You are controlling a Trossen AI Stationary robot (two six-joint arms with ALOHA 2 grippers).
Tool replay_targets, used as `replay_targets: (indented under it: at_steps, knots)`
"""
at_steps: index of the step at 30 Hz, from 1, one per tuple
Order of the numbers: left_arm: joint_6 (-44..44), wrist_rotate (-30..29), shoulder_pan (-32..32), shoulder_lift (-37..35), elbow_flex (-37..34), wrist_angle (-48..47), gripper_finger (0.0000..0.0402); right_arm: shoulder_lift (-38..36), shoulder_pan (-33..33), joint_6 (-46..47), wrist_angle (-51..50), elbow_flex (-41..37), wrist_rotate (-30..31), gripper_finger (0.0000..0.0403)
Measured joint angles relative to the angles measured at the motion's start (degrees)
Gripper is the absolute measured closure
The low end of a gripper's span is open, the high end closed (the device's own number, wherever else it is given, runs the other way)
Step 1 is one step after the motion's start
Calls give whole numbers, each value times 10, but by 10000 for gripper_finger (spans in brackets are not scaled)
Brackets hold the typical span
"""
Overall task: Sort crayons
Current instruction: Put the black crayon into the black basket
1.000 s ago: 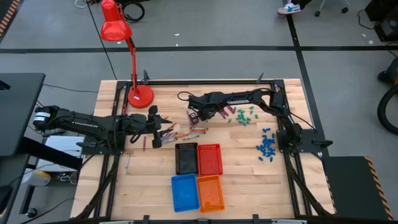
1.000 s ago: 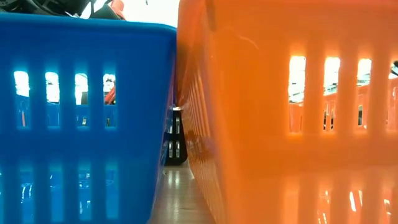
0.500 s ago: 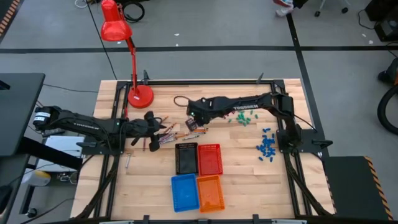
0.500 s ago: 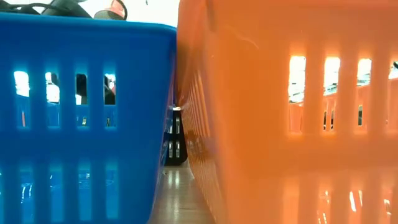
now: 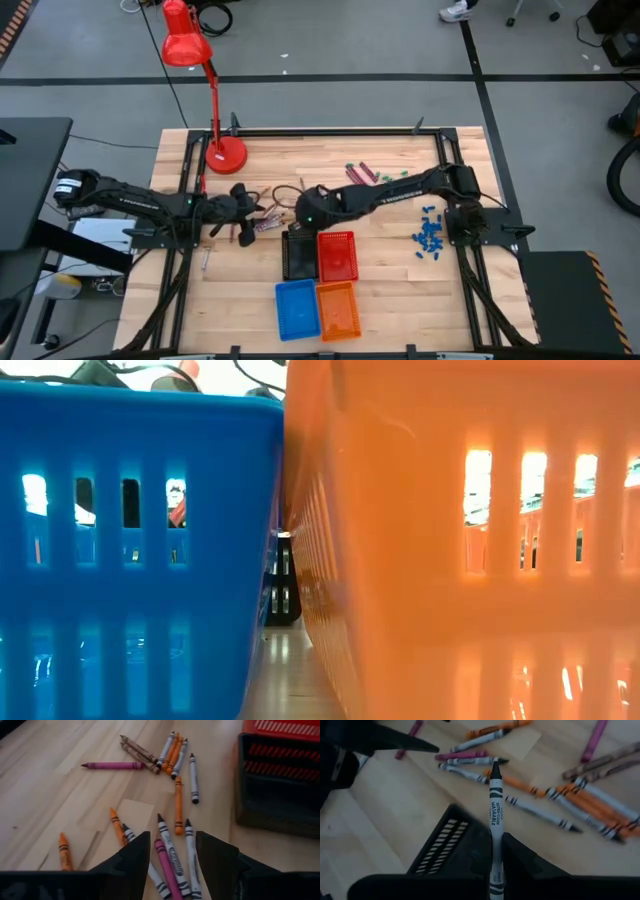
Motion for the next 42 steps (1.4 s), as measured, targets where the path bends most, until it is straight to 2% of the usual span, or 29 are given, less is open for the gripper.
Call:
replay_targets:
  at_steps: [8, 16, 23, 25, 33, 39, 42]
  knots:
    - [0, -11, -28, 0, 0, 2, 230, 0, 44, 62, 7, 0, 25, 355]
    - [-2, -12, -50, 0, 0, 5, 230, 0, 84, 111, 41, 0, 79, 356]
    - [-4, -13, -69, 0, 0, 13, 230, 46, 98, 138, 74, 11, 74, 357]
    - [-2, -13, -73, 0, 0, 18, 230, 63, 98, 139, 53, 40, 75, 357]
    - [4, -13, -76, 0, 0, 21, 230, 140, 101, 152, -136, 213, 96, 358]
    - [2, -13, -76, 0, 0, 14, 230, 223, 103, 162, -233, 301, 48, 358]
    - [0, -13, -77, 0, 0, 9, 230, 246, 101, 158, -247, 325, 20, 357]
